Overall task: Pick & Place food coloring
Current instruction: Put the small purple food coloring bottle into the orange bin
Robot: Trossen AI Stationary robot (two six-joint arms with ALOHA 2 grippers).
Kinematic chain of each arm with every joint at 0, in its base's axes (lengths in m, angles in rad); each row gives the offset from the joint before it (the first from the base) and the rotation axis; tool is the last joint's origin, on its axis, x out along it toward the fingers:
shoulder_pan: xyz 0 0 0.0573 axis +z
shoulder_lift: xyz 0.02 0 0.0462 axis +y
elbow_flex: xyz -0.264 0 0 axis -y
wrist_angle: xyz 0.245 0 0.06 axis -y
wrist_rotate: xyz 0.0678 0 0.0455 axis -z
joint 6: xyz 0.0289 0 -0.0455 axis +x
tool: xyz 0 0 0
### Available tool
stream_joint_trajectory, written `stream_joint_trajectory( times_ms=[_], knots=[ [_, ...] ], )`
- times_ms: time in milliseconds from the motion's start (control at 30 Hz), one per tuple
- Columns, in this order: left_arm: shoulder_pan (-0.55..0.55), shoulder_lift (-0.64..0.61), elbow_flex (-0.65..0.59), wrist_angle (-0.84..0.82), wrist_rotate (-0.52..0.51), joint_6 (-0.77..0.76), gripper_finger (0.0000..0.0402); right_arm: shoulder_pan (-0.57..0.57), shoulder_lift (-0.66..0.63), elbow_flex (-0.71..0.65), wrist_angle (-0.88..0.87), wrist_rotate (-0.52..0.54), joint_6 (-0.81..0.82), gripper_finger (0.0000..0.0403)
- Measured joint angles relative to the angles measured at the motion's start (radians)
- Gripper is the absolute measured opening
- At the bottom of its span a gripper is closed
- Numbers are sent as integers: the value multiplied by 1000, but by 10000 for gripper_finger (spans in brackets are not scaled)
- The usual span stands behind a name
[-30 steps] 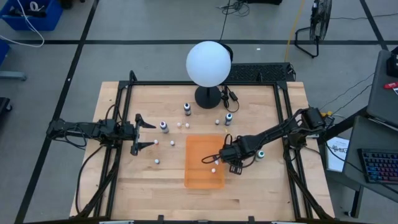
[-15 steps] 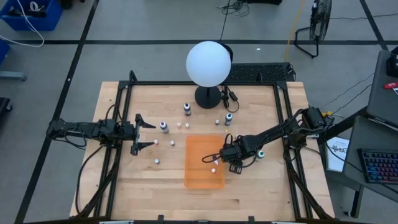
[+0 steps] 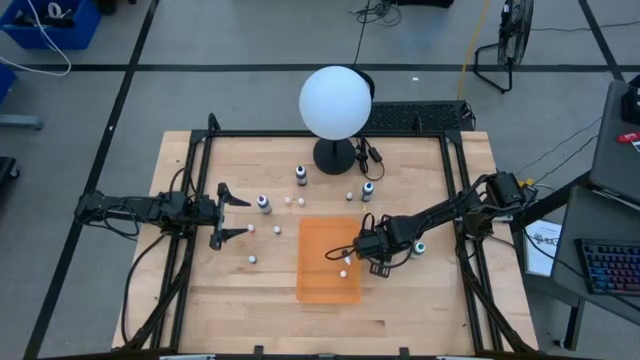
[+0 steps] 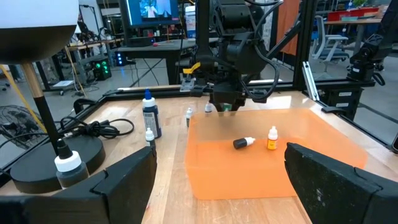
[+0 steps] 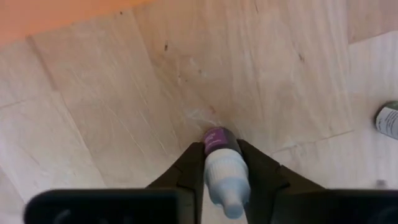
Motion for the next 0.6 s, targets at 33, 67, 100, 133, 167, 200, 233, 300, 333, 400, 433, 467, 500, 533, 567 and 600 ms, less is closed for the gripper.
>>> stream_joint_trajectory(
  times_ms=[33, 67, 100, 133, 167, 200, 233, 300, 333, 400, 433, 467, 500, 533, 567, 600],
  knots=[
    [0, 0, 0, 0, 0, 0, 351, 0, -1, 0, 0, 0, -5, 55],
    [0, 0, 0, 0, 0, 0, 351, 0, -6, 0, 0, 0, -9, 55],
    [0, 0, 0, 0, 0, 0, 351, 0, -10, -1, 0, 0, -13, 55],
    [0, 0, 0, 0, 0, 0, 351, 0, -12, -2, 2, 0, -16, 55],
    [0, 0, 0, 0, 0, 0, 351, 0, -18, -2, 3, 0, -16, 55],
    [0, 0, 0, 0, 0, 0, 351, 0, -26, -4, 4, 0, -16, 55],
    [0, 0, 0, 0, 0, 0, 351, 0, -32, -4, 7, 0, -14, 55],
    [0, 0, 0, 0, 0, 0, 351, 2, -47, -5, 25, -4, -7, 55],
    [0, 0, 0, 0, 0, 0, 351, 2, -57, -3, 28, -4, -7, 55],
    [0, 0, 0, 0, 0, 0, 351, 3, -71, -3, 34, -4, -8, 55],
    [0, 0, 0, 0, 0, 0, 351, 3, -75, -3, 39, -3, -8, 55],
    [0, 0, 0, 0, 0, 0, 351, 3, -80, -3, 45, 1, -11, 55],
    [0, 0, 0, 0, 0, 0, 351, 3, -89, -3, 50, 4, -18, 55],
    [0, 0, 0, 0, 0, 0, 351, 3, -99, -3, 59, 8, -21, 55],
    [0, 0, 0, 0, 0, 0, 351, 4, -111, -2, 62, 9, -23, 55],
    [0, 0, 0, 0, 0, 0, 351, 4, -124, 1, 58, 9, -23, 55]
  ],
)
